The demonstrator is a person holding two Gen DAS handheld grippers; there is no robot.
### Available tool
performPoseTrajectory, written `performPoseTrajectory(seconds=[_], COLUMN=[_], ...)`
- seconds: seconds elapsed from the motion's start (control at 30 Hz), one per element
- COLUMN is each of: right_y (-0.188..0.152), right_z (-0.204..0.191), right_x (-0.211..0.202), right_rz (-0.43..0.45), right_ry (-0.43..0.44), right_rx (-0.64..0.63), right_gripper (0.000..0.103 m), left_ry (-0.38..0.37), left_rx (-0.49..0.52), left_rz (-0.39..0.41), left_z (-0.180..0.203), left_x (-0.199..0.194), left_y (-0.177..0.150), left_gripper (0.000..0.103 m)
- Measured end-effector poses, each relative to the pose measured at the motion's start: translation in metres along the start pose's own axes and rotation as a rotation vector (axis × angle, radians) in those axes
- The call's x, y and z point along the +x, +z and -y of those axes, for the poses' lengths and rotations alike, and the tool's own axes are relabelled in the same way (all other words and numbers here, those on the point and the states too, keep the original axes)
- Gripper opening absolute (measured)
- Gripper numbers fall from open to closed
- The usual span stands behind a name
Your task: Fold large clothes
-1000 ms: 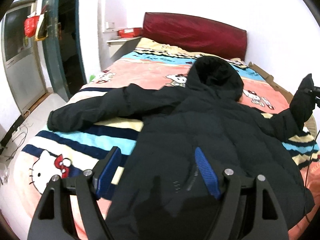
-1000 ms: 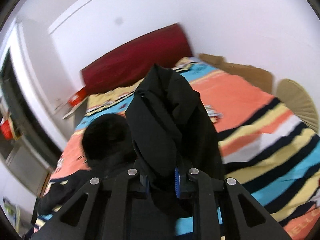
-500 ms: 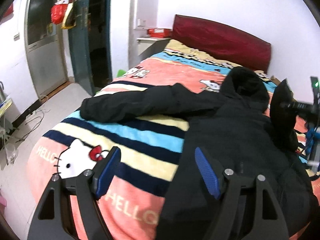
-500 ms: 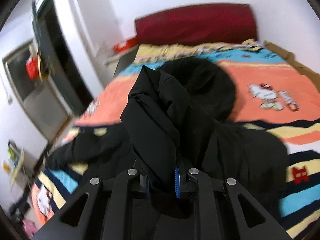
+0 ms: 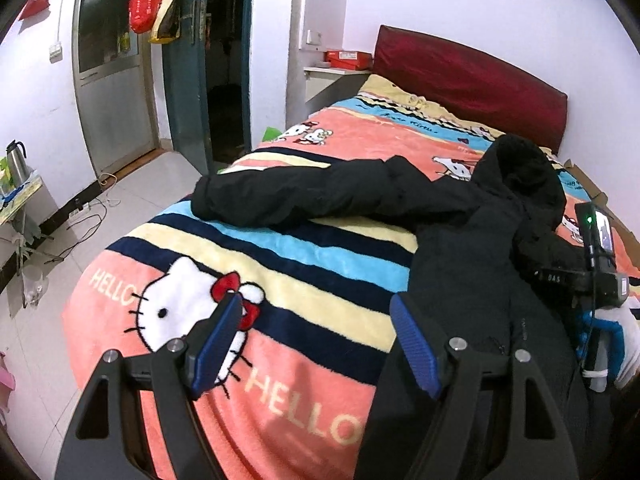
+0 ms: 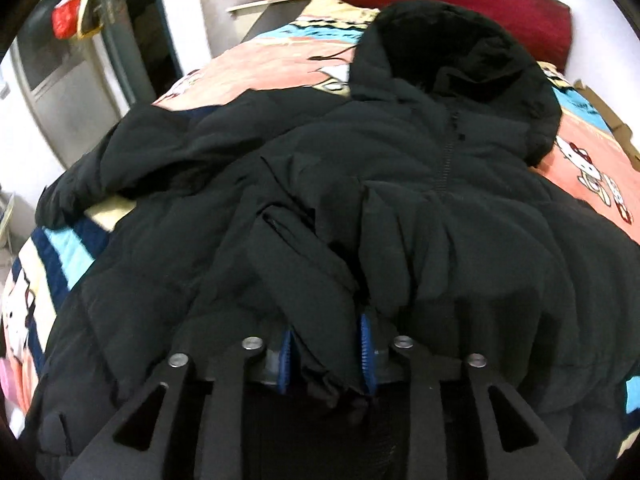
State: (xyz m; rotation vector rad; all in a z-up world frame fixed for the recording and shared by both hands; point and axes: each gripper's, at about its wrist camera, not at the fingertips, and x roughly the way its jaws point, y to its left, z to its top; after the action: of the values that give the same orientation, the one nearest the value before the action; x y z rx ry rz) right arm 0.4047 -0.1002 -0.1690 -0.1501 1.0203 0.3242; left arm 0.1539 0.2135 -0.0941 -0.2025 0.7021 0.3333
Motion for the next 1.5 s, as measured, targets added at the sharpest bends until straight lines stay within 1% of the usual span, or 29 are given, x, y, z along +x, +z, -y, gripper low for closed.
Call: performPoseTrajectory(seconds=[0.07,0.1,0.17,0.23,0.3,0.47,0.53,0.6,0.67,0.73,0.87,0.9,1.0,1.1,1.23,1.3,1.33,1.4,1.47,1.5], right_y=[-0.001,-0.001,0.001,0.003,0.006,0.005,0.000,-0.006,-0.011,-0.015,-0.022,-0.024,-0.030,-0.036,-0.045,-0.050,-0.053,-0.059,-0.063,-0.065], right_z=[-0.007,-0.010,-0.011,-0.017,-0.023,-0.030,-0.029,-0.026,-0.021,-0.015,-0.002,0.002,0.014,0.027,0.044,0.051,0.054,0.061,0.065,0.068], right_x=[-0.004,-0.007,-0.015,-0.030,-0.045,-0.076,-0.084,-0.086,-0.085,-0.084,-0.086,-0.087,-0.090,-0.094,-0.100,-0.103,-0.105,-0.109,-0.113,-0.117], right_rz=[0.000,0.004,0.018,0.047,0.075,0.136,0.150,0.150,0.146,0.142,0.142,0.143,0.145,0.149,0.156,0.157,0.160,0.165,0.169,0.174], right_ry=[0.013,0.014,0.031,0.039,0.048,0.061,0.067,0.064,0.053,0.046,0.047,0.048,0.052,0.049,0.030,0.023,0.017,0.008,0.003,-0.003], right_rx=[-0.016,-0.018,-0.010,-0.013,-0.022,-0.034,-0.040,-0.037,-0.030,-0.018,0.005,0.015,0.045,0.073,0.103,0.118,0.126,0.135,0.143,0.145], right_gripper=[0.046,0.047,0.054,0.055,0.056,0.058,0.058,0.058,0.058,0.058,0.058,0.058,0.058,0.058,0.058,0.058,0.058,0.058,0.058,0.058], left_ry=[0.003,0.006,0.017,0.015,-0.002,-0.037,-0.075,-0.123,-0.189,-0.210,-0.198,-0.195,-0.184,-0.195,-0.207,-0.212,-0.215,-0.219,-0.238,-0.241], left_rx=[-0.008,-0.011,-0.021,-0.036,-0.058,-0.168,-0.220,-0.272,-0.338,-0.389,-0.479,-0.520,-0.633,-0.740,-0.843,-0.877,-0.895,-0.904,-0.901,-0.893], left_rz=[0.006,0.010,0.015,0.000,-0.034,-0.096,-0.118,-0.143,-0.154,-0.153,-0.172,-0.189,-0.212,-0.219,-0.236,-0.226,-0.218,-0.223,-0.221,-0.213], left_z=[-0.003,-0.005,-0.011,-0.019,-0.029,-0.056,-0.065,-0.072,-0.079,-0.086,-0.104,-0.111,-0.131,-0.148,-0.161,-0.164,-0.167,-0.167,-0.167,-0.166], left_x=[-0.005,-0.008,-0.012,-0.012,-0.009,0.012,0.025,0.041,0.066,0.090,0.146,0.166,0.206,0.236,0.264,0.270,0.272,0.275,0.274,0.273], left_y=[0.001,0.001,0.002,0.003,0.005,0.003,0.001,0.006,0.019,0.033,0.055,0.058,0.063,0.067,0.066,0.067,0.068,0.071,0.072,0.075], left_gripper=[0.075,0.075,0.075,0.075,0.075,0.075,0.075,0.075,0.075,0.075,0.075,0.075,0.075,0.075,0.075,0.072,0.067,0.034,0.016,0.011])
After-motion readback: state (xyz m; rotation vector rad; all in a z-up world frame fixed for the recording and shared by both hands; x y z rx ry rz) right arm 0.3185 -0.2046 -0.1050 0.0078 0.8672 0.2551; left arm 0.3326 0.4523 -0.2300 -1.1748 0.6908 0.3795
